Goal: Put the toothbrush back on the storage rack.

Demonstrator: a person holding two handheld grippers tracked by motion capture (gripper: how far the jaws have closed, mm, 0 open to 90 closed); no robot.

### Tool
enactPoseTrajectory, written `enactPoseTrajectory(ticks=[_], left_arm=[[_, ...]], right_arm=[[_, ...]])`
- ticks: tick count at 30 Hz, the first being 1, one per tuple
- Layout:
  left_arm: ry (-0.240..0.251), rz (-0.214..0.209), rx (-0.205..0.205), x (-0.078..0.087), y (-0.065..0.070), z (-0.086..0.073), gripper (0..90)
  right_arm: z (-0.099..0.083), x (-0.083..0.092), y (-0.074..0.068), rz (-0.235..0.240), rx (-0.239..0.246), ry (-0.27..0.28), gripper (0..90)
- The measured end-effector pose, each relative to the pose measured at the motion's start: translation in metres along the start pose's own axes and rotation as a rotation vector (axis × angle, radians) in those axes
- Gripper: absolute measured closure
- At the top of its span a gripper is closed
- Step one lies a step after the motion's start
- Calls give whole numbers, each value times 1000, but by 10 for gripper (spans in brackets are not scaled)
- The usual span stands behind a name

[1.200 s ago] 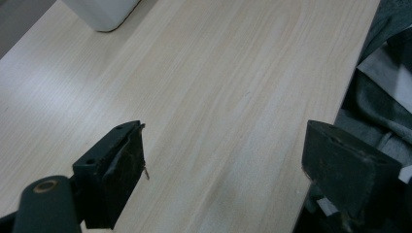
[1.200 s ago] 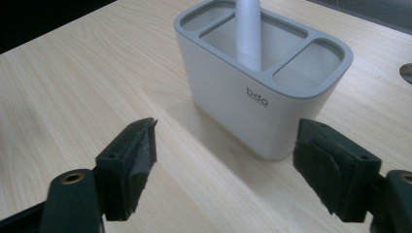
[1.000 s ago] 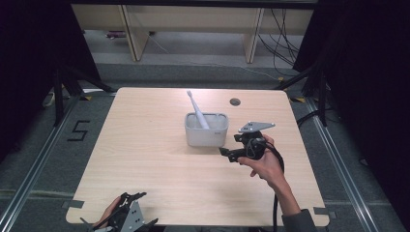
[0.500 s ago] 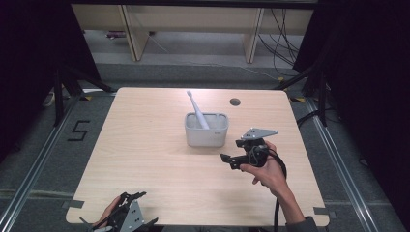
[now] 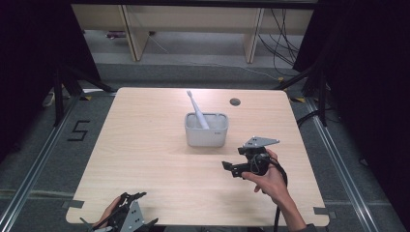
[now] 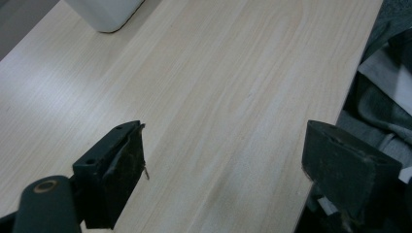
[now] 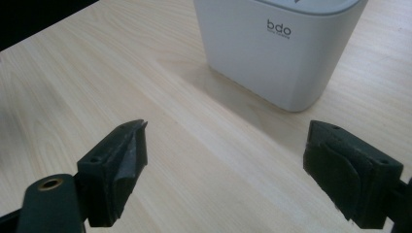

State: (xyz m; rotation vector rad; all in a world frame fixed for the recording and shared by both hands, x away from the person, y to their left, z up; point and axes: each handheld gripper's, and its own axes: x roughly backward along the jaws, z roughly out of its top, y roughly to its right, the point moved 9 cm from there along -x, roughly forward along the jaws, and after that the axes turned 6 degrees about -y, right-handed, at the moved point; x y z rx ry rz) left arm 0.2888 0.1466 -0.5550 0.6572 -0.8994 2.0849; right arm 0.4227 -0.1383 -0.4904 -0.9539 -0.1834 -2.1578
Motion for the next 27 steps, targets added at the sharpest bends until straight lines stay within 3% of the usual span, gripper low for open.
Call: enactPoseTrajectory(ticks=[2,3,4,5,6,7,10,11,14,17,18,23,27], left_arm=[[-3,10,-5,0,-1,0,150],[-9,10,-5,1,-2,0,151],[-8,10,-3,1,-2,-1,150],[-3,10,-1,0,-2,0,150],[-6,3,-2,0,-1,-1,150],[-15,2,-13,1,-1,-1,150],[7,1,6,0,1,1,150],[-6,8,-13,1,-1,0,151],[-16,5,-6,1,-2,-1,150],[-11,3,-9,1,-1,-1,150],[-13,4,-12,1,-1,-1,151],[-9,13,-5,0,-2,-1,150],[-6,12,2,0,-3,-2,150]], right_arm=[[-4,0,0,-5,-17,-10,169],[-5,0,2,-11,11,0,171],[-6,-1,1,-5,8,6,174],[-8,-1,-1,-2,-26,13,174],[-9,-2,2,-11,7,18,174],[-10,-2,1,-10,0,23,176],[-15,-5,0,7,19,25,179],[-18,-3,-2,-6,-14,8,180],[-21,-5,-2,-3,9,16,183],[-26,-5,-5,-4,-24,0,185],[-26,-6,-4,9,-2,11,185],[-33,-4,-6,6,-35,3,188],[-39,-5,-6,11,-18,3,196]])
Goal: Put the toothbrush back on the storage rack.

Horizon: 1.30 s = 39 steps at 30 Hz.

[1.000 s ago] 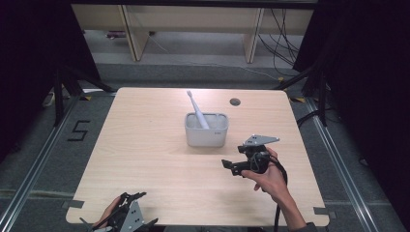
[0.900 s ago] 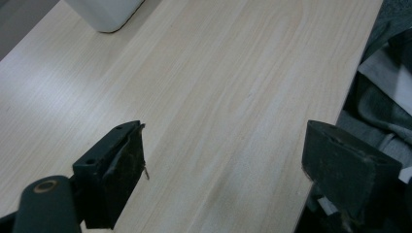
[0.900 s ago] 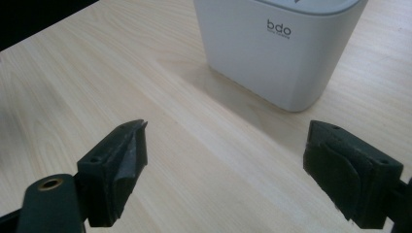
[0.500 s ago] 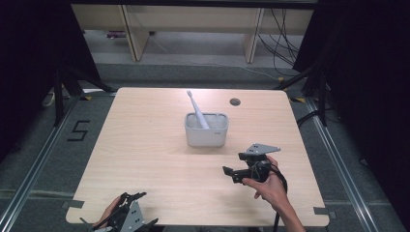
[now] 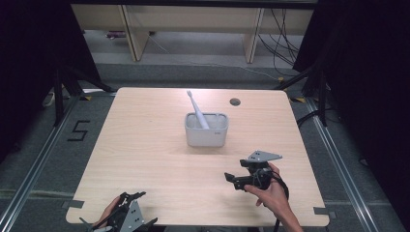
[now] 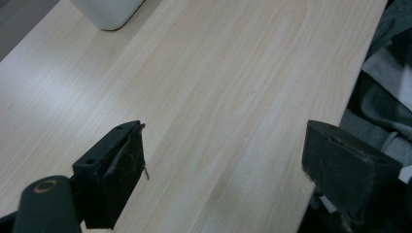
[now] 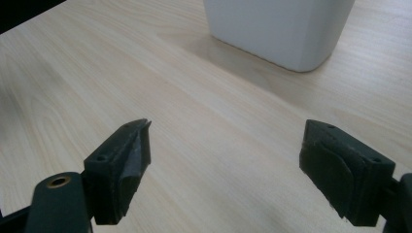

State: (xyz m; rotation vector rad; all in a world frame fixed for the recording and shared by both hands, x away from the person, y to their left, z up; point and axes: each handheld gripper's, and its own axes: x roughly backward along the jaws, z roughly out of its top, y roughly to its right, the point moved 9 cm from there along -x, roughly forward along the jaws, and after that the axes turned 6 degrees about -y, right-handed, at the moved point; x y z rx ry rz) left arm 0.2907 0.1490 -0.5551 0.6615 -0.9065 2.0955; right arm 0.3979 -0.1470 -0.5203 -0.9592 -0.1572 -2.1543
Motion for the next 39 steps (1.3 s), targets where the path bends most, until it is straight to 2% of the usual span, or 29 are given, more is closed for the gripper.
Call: enactPoseTrajectory(ticks=[4,6,7,10,11,12,13,14,16,17,18,19,20,21,23,24,25,26,27,28,29,30,31,33,34,36,37,38,39], left_arm=[[-7,5,-8,1,0,0,151],[-8,9,-8,0,-1,0,151],[10,3,8,0,1,1,151],[-6,5,-9,0,0,0,150],[-7,7,-9,1,0,0,151],[-6,2,-9,1,0,0,150],[-7,4,-9,1,0,0,150],[-7,4,-9,1,0,0,150],[-7,4,-9,1,0,0,150],[-6,7,-8,0,0,0,150],[-4,2,-9,0,0,0,151],[-8,3,-10,0,0,0,150],[-2,2,-2,0,0,0,150],[-7,9,-9,0,-1,0,150],[-7,5,-10,1,0,0,151],[-7,3,-9,1,0,0,151],[-3,4,-1,1,0,0,150],[-2,4,-1,1,0,0,150],[4,3,7,0,1,1,150],[-10,-4,-13,2,0,0,150],[8,0,8,0,1,1,150],[-6,4,-9,1,0,0,150],[-1,1,0,1,1,1,150],[-8,2,-10,1,0,0,150],[-5,5,-9,0,0,0,150],[-2,1,-8,1,0,0,150],[-5,-3,-6,0,1,0,150],[-17,-6,-19,1,0,-1,150],[-5,13,-7,-1,-1,0,150]], right_arm=[[-7,0,-2,-8,-20,-11,192],[-9,0,1,-23,11,-11,190],[-11,1,-2,-14,-28,-23,189],[-13,0,1,-28,17,-11,189],[-17,2,-2,-27,-34,-35,187],[-16,0,1,-22,15,-18,187],[-18,2,1,-39,-10,-27,188],[-20,2,-2,-31,-21,-31,188],[-22,2,-2,-35,-17,-30,188],[-22,1,-1,-31,13,-19,187],[-25,2,-5,-21,-25,-41,187],[-26,2,-3,-31,16,-31,185],[-28,4,-6,-35,-24,-46,184],[-28,3,-2,-42,38,-31,183],[-32,4,-7,-27,-18,-46,180],[-32,5,-4,-35,23,-38,179],[-34,4,-8,-20,-4,-37,179],[-35,5,-7,-21,10,-45,178],[-37,5,-9,-29,-8,-47,177],[-39,6,-8,-27,9,-56,176],[-40,6,-8,-33,18,-55,174],[-43,8,-10,-37,2,-72,170],[-45,8,-12,-29,-14,-78,167],[-47,8,-11,-41,11,-74,168],[-48,9,-8,-57,43,-74,168],[-51,10,-10,-39,46,-89,168],[-53,11,-10,-61,30,-85,168],[-55,12,-11,-54,14,-91,168],[-54,11,-11,-38,41,-77,168]])
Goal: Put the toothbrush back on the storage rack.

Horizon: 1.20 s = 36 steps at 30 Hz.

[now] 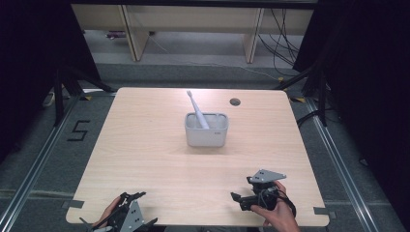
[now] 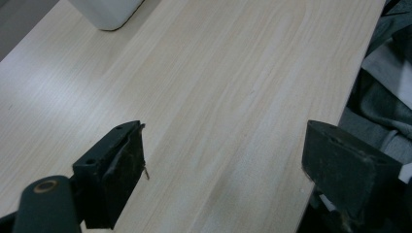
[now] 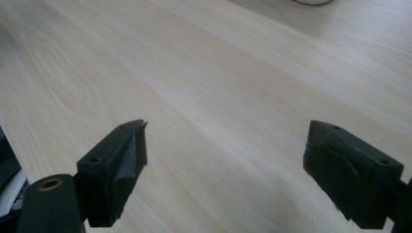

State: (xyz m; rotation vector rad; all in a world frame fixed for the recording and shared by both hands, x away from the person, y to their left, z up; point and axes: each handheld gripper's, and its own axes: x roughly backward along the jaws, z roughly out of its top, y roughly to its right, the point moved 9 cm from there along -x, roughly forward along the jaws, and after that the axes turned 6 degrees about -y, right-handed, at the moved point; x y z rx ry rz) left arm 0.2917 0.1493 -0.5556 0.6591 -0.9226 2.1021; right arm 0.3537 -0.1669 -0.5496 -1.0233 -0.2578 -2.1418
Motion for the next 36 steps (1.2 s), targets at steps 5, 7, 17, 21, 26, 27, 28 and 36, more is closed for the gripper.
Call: enactPoseTrajectory(ticks=[5,7,17,21,26,27,28,36], left_arm=[[17,-6,23,1,2,2,150],[-5,-5,-4,1,0,0,151],[-3,1,-2,0,0,-1,151],[-4,-18,-8,1,2,-1,150],[-6,-13,1,0,1,-1,150],[-2,-4,1,0,1,-1,150],[-2,2,1,0,1,0,150],[-12,-13,-2,-1,2,-1,150]], right_arm=[[-7,5,-2,-16,-49,-17,168],[-7,7,0,-27,-20,1,168],[-16,16,-1,-53,-28,12,167],[-16,17,2,-55,1,27,168],[-16,18,2,-62,-11,46,167],[-17,18,2,-67,-9,44,167],[-16,18,4,-76,1,50,167],[-17,18,3,-65,-17,48,167]])
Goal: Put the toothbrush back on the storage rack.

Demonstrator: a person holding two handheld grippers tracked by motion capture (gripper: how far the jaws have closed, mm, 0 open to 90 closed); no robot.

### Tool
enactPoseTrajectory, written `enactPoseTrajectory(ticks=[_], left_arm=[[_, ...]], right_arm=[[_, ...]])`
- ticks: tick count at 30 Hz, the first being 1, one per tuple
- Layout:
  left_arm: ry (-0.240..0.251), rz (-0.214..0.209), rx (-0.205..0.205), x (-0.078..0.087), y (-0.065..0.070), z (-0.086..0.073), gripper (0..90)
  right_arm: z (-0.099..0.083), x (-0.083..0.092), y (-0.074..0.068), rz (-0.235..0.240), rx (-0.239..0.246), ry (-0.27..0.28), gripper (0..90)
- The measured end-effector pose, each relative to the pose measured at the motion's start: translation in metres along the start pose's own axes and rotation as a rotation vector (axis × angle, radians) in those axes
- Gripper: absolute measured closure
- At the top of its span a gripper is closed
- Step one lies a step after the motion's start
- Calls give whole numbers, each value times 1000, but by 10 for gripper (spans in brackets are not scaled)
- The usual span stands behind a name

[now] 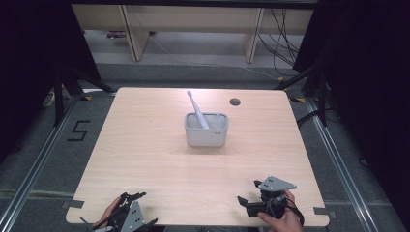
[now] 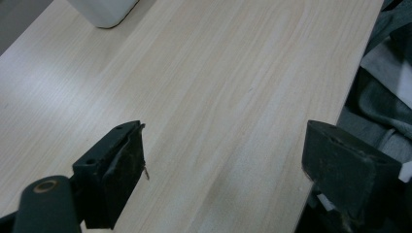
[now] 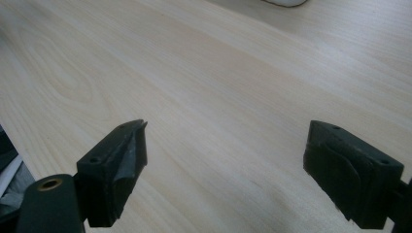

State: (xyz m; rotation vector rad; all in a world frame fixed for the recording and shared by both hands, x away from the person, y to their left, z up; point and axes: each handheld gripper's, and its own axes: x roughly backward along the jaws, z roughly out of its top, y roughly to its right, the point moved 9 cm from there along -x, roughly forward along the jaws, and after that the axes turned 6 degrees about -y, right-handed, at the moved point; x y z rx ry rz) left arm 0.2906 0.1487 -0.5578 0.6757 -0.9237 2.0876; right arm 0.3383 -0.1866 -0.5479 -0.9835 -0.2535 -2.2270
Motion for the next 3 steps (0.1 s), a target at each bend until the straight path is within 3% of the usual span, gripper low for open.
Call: enactPoseTrajectory(ticks=[2,3], left_arm=[[-11,-9,-10,1,0,-1,151],[-1,8,-4,0,0,-1,150]], right_arm=[[0,0,0,20,12,-6,167],[0,0,0,14,10,-4,167]])
